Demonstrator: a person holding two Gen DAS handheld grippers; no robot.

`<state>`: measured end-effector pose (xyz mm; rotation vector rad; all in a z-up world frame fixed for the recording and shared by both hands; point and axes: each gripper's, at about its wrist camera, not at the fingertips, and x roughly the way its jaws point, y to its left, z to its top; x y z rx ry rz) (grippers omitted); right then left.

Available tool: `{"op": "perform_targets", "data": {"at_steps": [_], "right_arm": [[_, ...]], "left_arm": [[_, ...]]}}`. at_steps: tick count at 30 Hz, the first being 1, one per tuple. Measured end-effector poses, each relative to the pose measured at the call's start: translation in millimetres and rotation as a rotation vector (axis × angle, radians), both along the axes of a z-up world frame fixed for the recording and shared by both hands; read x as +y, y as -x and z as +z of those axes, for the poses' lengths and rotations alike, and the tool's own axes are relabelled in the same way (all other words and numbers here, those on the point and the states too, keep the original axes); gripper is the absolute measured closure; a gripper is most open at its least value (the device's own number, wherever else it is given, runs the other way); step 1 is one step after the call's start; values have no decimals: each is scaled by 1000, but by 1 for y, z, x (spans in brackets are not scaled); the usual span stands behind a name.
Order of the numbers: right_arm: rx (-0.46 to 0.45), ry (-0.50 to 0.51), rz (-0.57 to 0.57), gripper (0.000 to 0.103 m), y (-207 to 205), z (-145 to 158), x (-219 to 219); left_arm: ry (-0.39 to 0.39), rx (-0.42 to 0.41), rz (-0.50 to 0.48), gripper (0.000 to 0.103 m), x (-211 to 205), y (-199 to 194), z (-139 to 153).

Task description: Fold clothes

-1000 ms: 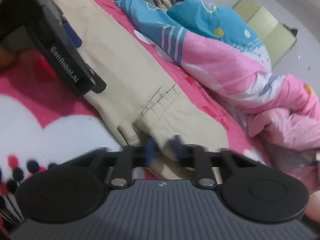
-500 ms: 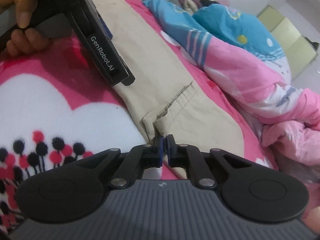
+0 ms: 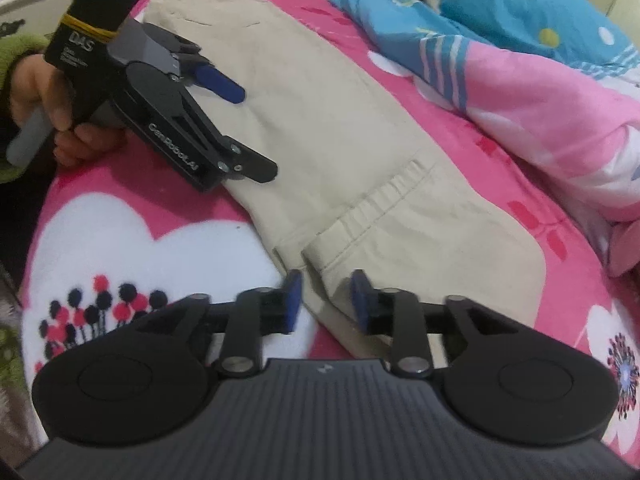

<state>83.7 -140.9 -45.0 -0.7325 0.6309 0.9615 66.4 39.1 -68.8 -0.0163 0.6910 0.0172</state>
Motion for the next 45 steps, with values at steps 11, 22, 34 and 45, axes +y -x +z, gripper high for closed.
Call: {"op": "perform_targets", "data": {"at_steps": [11,22,34,45], "right_arm": [[-126,22,49,60,17,5,12],[-264,-23,-30,60,27,-12,29],[-544,153,-119,62,47,-42,28],[-618,201,-191,91,35,-59,48]], "left_arm": [[0,0,-2,0,1,0,0],[1,0,-2,0,0,1,-1],[0,0,-3,0,1,1,-1],[-3,18,-4,0,2,-1,1]]}}
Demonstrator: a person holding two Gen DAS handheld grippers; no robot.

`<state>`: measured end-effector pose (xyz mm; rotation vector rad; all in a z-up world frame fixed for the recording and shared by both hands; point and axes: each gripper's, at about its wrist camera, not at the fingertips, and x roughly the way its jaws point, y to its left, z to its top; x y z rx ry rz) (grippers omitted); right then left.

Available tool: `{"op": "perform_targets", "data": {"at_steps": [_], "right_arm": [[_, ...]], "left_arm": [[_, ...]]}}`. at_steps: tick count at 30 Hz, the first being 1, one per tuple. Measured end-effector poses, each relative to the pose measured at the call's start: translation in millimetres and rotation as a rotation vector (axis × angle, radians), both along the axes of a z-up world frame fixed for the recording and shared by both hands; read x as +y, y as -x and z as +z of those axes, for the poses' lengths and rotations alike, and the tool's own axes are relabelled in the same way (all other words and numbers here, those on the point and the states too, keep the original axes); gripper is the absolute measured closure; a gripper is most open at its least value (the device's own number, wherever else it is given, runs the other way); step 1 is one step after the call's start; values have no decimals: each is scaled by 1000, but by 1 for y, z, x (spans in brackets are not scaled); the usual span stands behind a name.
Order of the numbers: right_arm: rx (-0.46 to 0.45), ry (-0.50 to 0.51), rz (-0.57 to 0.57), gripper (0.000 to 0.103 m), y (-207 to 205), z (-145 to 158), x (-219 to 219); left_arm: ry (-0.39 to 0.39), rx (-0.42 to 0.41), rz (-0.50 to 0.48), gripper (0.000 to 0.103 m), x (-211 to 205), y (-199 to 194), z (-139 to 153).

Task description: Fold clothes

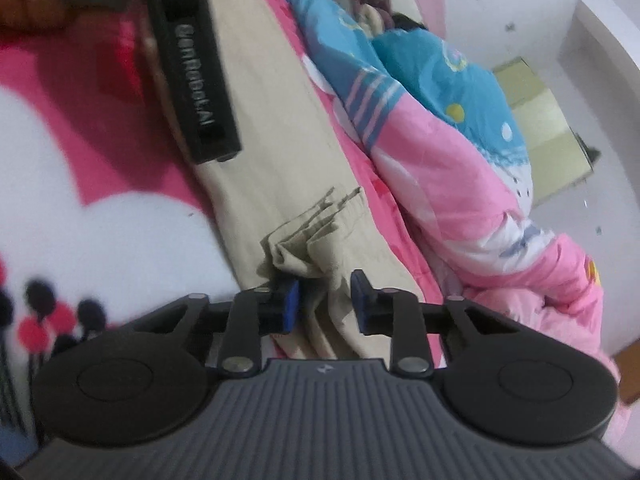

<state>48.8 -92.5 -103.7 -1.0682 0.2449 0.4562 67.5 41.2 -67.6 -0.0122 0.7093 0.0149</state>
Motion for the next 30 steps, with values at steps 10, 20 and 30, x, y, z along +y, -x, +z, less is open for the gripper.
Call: {"op": "perform_targets", "data": {"at_steps": [10,20,30], "right_arm": [[23,-110,-12,91,9,8,-10],[-34,35,47,74,23,-7,-5],[-52,-147,-86,95,4,0,4]], "left_arm": [[0,8,-4,0,0,-1,1],[-3,9,-1,0,-2,-1,0],[-5,37,7,0,-2,-5,4]]}}
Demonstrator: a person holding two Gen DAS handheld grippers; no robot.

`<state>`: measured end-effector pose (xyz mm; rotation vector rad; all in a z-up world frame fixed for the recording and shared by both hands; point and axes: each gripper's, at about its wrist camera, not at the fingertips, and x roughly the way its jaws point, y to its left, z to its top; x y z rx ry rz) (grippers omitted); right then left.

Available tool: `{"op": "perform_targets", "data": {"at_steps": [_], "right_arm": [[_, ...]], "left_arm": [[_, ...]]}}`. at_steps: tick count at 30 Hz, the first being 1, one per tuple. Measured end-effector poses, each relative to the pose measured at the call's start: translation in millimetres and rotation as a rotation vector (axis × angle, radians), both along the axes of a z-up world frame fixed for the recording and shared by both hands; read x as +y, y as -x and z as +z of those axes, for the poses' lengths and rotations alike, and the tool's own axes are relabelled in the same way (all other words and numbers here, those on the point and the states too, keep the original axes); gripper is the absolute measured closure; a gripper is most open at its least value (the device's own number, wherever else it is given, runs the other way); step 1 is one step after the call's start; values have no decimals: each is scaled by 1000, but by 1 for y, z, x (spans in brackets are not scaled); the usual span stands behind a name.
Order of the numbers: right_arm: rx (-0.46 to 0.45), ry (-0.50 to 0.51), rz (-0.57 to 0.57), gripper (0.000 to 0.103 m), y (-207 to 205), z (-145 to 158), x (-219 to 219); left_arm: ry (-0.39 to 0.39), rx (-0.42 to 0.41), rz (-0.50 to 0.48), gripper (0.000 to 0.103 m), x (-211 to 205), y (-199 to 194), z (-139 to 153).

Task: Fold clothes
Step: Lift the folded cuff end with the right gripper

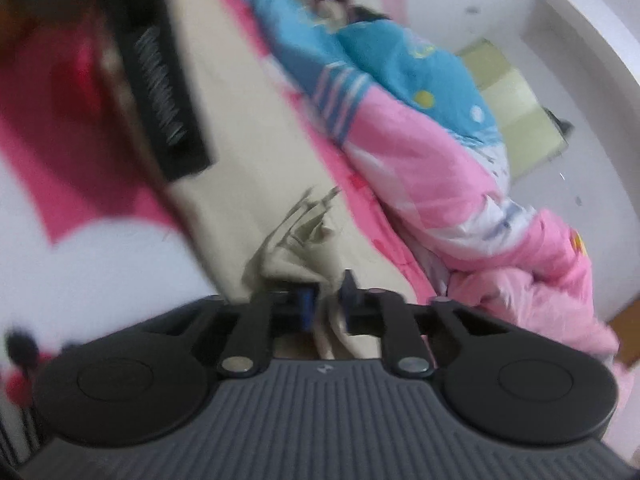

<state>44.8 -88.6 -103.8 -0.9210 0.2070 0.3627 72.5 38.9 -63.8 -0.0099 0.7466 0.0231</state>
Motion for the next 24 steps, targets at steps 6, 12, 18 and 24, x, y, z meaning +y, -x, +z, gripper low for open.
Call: {"op": "perform_targets", "data": {"at_steps": [6,12,18,24], "right_arm": [[181,-486,-122,99,-18,41,-41],[291,-770,-157,99,-30,62,-67],[300,-833,-151,99,-32,73,-69],[309,-856,-154,99,-34,78,-70]], "left_arm": [[-13,47,16,0,-3,-6,4],[-29,87,34,0,-6,-10,7],[-40,110,41,0,-8,-12,9],[-45,120,41,0,-8,-13,9]]}}
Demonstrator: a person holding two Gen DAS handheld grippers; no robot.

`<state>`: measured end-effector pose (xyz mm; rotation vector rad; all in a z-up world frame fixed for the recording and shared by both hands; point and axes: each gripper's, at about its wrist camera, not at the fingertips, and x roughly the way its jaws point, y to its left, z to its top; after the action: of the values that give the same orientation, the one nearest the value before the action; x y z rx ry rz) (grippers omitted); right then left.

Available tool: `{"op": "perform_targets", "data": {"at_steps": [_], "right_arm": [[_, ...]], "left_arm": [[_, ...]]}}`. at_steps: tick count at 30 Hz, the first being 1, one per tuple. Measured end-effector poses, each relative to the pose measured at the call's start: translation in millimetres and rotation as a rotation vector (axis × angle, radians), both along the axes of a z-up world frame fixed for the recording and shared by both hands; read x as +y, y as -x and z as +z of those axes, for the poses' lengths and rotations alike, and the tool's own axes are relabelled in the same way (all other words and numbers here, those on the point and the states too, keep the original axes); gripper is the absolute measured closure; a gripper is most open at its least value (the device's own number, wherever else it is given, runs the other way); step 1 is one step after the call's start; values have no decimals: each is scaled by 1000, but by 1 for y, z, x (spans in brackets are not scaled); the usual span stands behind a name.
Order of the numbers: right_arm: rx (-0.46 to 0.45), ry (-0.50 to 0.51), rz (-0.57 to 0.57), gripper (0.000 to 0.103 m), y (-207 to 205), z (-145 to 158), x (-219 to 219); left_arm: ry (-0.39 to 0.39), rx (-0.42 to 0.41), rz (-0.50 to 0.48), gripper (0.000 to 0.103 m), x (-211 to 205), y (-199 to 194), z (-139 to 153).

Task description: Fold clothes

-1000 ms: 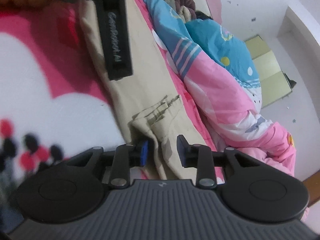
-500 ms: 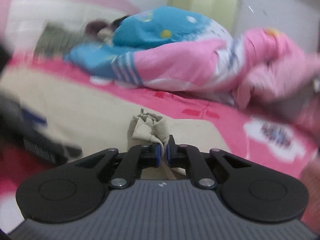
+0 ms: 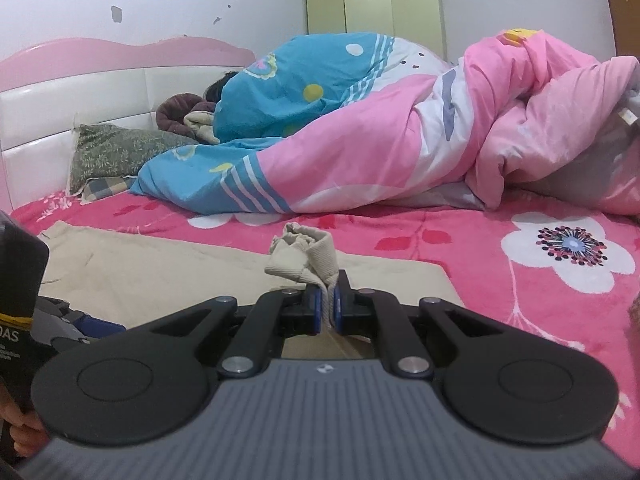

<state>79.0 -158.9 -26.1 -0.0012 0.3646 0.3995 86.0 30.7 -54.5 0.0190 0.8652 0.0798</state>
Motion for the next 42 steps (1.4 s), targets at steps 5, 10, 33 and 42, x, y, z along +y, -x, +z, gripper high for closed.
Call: {"op": "perform_targets", "data": {"at_steps": [5,10,33,42], "right_arm": [[7,13,6,99,-1,-1,3],[9,16,8,99,0,-1,4],[8,-4,16,99,-1,5,5],[-24,-7,27,99,-1,26,15]], "left_arm": [[-2,1,-1,0,-1,0,0],[-4,2,-2,0,0,0,0],[8,-6,-3,0,3,2,0],[-13,-8,35,0,22,16,12]]}}
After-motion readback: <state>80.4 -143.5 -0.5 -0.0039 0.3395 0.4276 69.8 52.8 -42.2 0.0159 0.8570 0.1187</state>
